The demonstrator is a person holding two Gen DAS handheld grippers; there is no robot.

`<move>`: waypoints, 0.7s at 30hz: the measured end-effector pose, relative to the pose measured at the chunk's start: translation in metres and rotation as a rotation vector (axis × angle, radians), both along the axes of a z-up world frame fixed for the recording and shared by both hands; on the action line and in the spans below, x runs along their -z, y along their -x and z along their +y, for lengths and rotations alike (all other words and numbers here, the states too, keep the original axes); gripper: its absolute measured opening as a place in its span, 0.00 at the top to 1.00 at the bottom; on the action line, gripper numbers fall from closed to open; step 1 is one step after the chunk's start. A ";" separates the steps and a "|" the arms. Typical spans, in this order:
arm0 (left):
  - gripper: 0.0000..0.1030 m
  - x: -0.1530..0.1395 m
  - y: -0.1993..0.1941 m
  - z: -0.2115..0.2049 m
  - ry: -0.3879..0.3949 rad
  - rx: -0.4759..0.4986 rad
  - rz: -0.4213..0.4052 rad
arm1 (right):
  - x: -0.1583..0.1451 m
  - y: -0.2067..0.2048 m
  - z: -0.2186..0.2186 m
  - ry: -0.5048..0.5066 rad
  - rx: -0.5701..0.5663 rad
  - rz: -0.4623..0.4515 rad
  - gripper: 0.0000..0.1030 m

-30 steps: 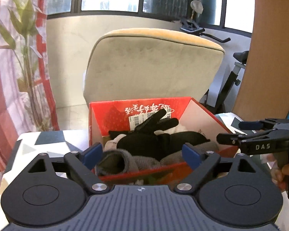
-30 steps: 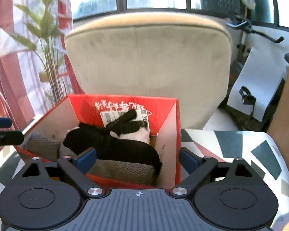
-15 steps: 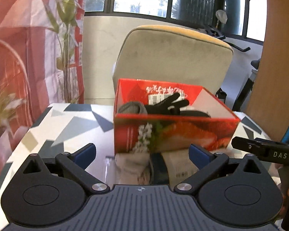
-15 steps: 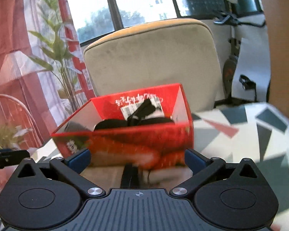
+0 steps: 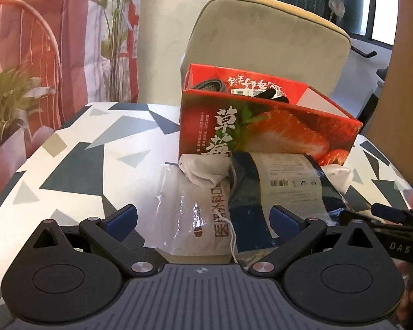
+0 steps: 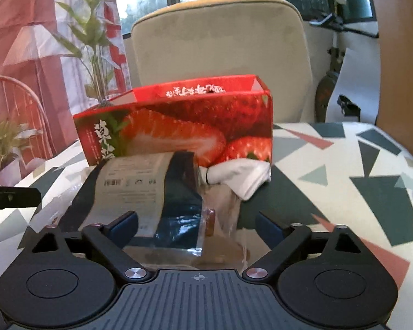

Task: Organize soft objects
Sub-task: 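Withdraw both grippers from the box toward the dark packaged bag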

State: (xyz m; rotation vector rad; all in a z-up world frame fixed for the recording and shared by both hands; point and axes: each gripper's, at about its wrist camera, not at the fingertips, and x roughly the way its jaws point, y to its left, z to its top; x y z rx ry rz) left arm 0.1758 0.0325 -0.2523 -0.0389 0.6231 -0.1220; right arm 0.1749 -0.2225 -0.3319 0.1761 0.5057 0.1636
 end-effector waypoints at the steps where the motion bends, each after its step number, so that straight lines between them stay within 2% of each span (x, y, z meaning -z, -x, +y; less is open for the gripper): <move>1: 0.00 0.000 0.002 -0.001 -0.003 -0.004 -0.001 | -0.001 -0.001 0.000 -0.004 0.002 -0.005 0.17; 10: 0.00 0.005 0.004 -0.002 -0.011 -0.007 0.005 | -0.004 -0.001 -0.002 0.000 -0.014 -0.040 0.26; 15: 0.03 0.005 0.000 0.001 0.009 0.006 0.002 | -0.007 -0.004 -0.004 -0.005 -0.024 -0.055 0.31; 20: 0.24 0.001 -0.013 -0.001 0.014 0.058 -0.008 | -0.015 -0.014 -0.003 -0.001 -0.054 -0.071 0.33; 21: 0.31 0.000 -0.016 -0.002 0.023 0.074 -0.009 | -0.017 -0.017 -0.002 0.001 -0.070 -0.080 0.33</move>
